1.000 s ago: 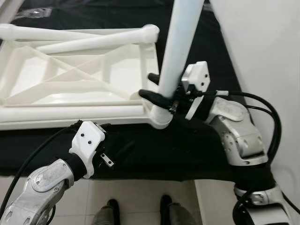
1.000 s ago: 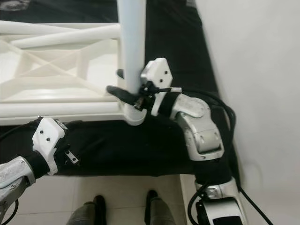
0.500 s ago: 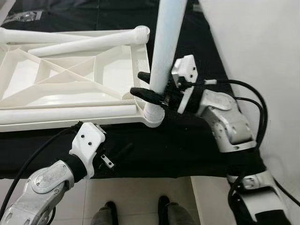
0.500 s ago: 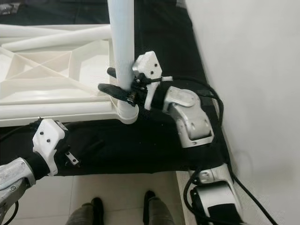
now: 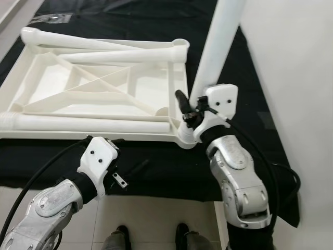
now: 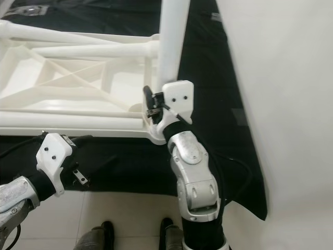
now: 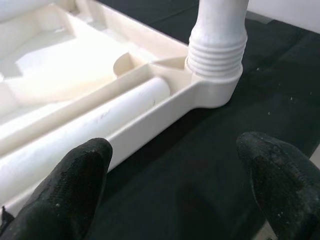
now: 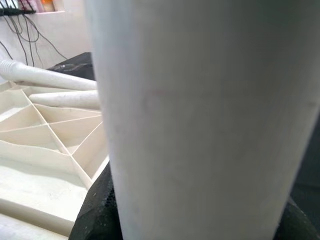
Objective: Building children table
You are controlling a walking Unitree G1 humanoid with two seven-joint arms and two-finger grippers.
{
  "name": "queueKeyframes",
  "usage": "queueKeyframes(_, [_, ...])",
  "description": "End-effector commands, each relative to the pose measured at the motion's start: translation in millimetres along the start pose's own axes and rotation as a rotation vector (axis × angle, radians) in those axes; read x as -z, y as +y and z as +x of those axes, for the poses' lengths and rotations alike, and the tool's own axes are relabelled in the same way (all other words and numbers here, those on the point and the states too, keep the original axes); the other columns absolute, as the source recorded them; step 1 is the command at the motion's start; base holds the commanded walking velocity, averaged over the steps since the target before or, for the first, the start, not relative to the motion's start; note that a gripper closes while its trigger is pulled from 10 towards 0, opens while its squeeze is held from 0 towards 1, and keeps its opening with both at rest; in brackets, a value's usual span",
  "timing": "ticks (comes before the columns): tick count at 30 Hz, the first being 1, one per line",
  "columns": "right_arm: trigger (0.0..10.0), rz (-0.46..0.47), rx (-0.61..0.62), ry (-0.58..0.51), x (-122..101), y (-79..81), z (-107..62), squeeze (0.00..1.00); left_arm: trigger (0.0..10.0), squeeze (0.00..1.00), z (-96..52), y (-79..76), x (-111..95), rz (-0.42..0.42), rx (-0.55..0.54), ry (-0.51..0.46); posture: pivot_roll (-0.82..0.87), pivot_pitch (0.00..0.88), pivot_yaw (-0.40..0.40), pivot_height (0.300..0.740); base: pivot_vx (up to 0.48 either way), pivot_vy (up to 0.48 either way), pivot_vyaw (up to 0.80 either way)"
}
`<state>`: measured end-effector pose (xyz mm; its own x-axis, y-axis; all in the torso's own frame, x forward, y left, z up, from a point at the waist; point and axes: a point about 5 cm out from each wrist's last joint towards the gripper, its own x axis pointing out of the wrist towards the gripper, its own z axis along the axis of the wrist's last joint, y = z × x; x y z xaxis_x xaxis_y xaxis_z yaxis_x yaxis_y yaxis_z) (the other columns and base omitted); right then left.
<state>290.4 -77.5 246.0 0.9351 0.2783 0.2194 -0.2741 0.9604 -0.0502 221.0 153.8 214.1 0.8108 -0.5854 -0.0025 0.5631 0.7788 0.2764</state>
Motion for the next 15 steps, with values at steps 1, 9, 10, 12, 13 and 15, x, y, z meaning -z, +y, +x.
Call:
queueKeyframes(1, [10.0,0.026,0.075,0.296,56,-4.7,-5.0,0.0,10.0,0.0,-0.7,-3.8,6,-0.013,0.025,0.026,0.12,0.352,-0.058,0.74,0.0,0.0,0.0])
queueKeyframes(9, [10.0,0.07,0.03,0.242,52,0.7,-6.7,0.0,10.0,0.0,0.3,-6.4,7,-0.014,0.029,0.025,0.12,0.354,-0.061,0.74,0.0,0.0,0.0])
queueKeyframes(10, [10.0,0.08,0.011,0.223,51,0.6,-6.4,0.0,10.0,0.0,0.5,-6.2,7,-0.014,0.029,0.026,0.12,0.355,-0.06,0.74,0.0,0.0,0.0])
queueKeyframes(12, [10.0,0.092,-0.024,0.199,49,1.3,-5.5,0.0,10.0,0.0,0.5,-6.1,7,-0.013,0.028,0.026,0.12,0.356,-0.064,0.74,0.0,0.0,0.0])
queueKeyframes(13, [10.0,0.089,-0.05,0.172,47,0.9,-4.9,0.0,10.0,0.0,0.5,-5.8,7,-0.013,0.025,0.025,0.12,0.357,-0.064,0.74,0.0,0.0,0.0])
queueKeyframes(15, [10.0,0.073,-0.098,0.133,44,0.5,-4.3,0.0,10.0,0.0,0.2,-5.4,7,-0.013,0.022,0.026,0.11,0.357,-0.063,0.74,0.0,0.0,0.0])
